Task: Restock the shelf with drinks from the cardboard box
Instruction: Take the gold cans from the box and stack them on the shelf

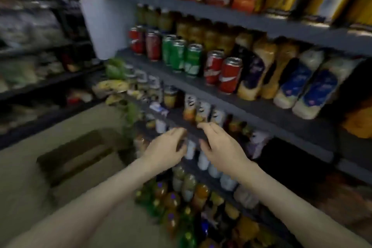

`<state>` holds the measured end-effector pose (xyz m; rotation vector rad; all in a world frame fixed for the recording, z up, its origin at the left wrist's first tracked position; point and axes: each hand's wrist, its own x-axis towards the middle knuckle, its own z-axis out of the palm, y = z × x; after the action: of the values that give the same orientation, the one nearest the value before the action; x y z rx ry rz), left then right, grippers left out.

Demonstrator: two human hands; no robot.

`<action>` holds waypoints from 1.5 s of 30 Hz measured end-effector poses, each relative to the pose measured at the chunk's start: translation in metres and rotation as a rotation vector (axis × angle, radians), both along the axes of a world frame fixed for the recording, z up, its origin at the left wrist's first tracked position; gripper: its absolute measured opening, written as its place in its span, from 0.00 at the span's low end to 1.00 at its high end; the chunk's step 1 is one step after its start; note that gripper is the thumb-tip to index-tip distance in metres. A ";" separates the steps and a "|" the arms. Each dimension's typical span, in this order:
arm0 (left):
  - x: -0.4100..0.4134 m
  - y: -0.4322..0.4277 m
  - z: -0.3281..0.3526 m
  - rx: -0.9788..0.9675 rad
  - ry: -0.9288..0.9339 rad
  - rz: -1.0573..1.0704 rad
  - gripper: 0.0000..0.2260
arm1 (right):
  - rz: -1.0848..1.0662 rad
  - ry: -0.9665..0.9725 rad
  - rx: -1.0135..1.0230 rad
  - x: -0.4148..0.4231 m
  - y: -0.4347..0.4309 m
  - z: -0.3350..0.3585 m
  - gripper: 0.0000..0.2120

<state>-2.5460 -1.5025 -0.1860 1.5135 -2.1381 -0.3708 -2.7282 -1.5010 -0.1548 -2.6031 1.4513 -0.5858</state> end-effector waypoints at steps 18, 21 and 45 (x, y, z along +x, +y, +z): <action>0.404 0.120 -0.139 0.471 -0.189 0.825 0.13 | 0.416 0.191 0.473 0.377 -0.075 -0.151 0.25; 0.464 0.101 -0.142 0.524 -0.171 0.835 0.13 | 0.376 0.229 0.548 0.430 -0.105 -0.168 0.26; 0.693 -0.232 -0.377 1.130 0.008 0.883 0.19 | 0.200 0.468 0.984 0.675 -0.419 -0.428 0.33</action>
<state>-1.8534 -1.7341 -0.5630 2.7858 -0.9541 -1.3282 -2.0528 -1.9200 -0.5832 -2.0443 1.1002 0.6570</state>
